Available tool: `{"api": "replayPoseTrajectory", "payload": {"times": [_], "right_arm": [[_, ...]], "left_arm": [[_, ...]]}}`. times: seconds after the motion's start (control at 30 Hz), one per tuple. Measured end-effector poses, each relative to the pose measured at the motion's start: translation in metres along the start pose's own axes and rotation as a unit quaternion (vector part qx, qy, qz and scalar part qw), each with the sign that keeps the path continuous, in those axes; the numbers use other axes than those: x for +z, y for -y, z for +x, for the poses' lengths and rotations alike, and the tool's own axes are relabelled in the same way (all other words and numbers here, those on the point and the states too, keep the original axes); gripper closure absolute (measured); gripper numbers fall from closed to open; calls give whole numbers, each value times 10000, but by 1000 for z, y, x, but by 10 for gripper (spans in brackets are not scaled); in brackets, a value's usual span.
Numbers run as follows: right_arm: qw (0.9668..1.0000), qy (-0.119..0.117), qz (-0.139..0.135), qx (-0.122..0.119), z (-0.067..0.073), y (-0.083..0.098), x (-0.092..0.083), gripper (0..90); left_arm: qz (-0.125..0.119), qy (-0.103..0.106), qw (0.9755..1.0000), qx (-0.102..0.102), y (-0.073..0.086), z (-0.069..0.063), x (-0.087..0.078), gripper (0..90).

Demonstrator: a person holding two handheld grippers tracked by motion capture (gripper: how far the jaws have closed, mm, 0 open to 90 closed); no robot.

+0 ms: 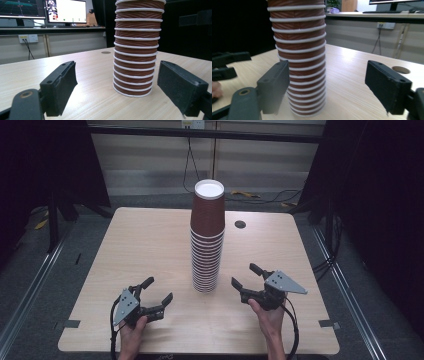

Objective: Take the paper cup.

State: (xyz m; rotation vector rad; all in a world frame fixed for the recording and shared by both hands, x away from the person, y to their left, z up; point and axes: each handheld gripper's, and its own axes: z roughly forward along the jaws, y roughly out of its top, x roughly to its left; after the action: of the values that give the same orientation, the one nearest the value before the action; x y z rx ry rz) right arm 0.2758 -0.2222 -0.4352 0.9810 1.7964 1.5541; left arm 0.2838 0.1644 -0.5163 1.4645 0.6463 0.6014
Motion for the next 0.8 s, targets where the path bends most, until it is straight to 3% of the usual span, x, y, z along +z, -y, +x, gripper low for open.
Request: {"api": "replayPoseTrajectory", "payload": {"times": [0.1, 0.37, 0.47, 0.63, 0.67, 0.8], "right_arm": [[10000, -54, -20, -22, 0, -4, 2, 197], [9989, -467, -11, 83, 3, -34, 12, 190], [9977, -662, 119, 72, 3, -44, 14, 207], [9970, -755, 117, 110, 2, -54, 15, 221], [9981, -612, 67, -12, 3, -59, 15, 221], [9983, -577, -27, -73, 3, -64, 14, 221]], "left_arm": [[0, 3, 10000, 1, 0, 0, 0, 156], [2, 8, 10000, 3, 0, 0, 0, 156], [1, 10, 10000, 3, 0, 0, 0, 156], [1, 10, 10000, -1, 0, 0, 0, 156], [8, 14, 10000, -2, 0, 0, 0, 156], [1, 7, 10000, -2, 0, 0, 0, 157]]}}
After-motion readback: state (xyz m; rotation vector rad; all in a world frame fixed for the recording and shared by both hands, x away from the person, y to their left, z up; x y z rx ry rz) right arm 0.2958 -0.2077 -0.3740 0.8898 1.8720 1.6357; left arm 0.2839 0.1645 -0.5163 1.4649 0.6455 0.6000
